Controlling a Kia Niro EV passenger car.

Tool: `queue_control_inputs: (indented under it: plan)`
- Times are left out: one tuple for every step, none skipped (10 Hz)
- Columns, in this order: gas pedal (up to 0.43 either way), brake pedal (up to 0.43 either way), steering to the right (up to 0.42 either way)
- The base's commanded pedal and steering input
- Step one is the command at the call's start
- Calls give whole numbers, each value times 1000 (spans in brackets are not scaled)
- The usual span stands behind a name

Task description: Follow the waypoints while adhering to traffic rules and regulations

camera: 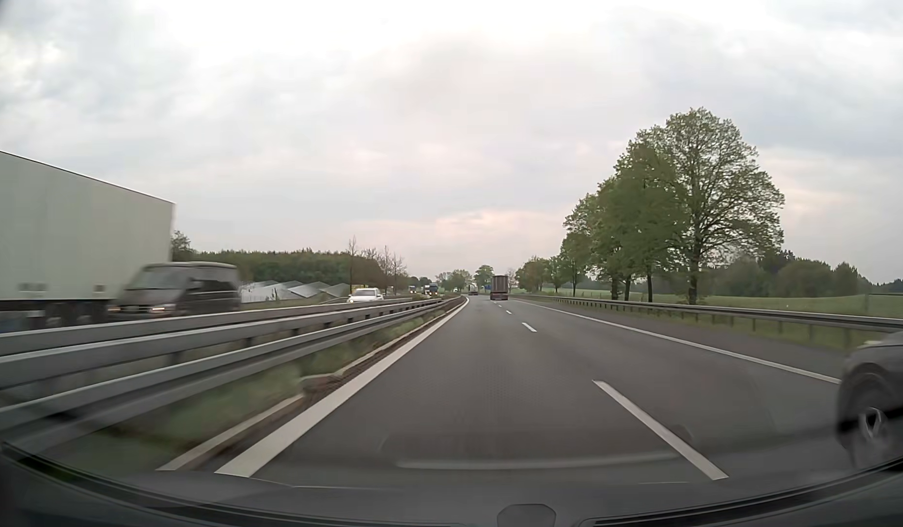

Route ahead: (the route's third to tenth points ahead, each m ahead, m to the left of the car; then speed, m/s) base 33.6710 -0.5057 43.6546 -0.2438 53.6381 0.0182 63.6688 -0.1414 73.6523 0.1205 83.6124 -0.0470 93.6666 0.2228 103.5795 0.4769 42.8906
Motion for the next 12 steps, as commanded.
queue_control_inputs:
  plan:
    - [390, 0, -1]
    - [390, 0, -1]
    - [390, 0, -2]
    - [390, 0, -1]
    - [390, 0, -1]
    - [378, 0, -1]
    - [378, 0, -1]
    - [378, 0, -1]
    - [378, 0, -1]
    - [370, 0, -1]
    - [331, 0, -1]
    - [319, 0, -1]
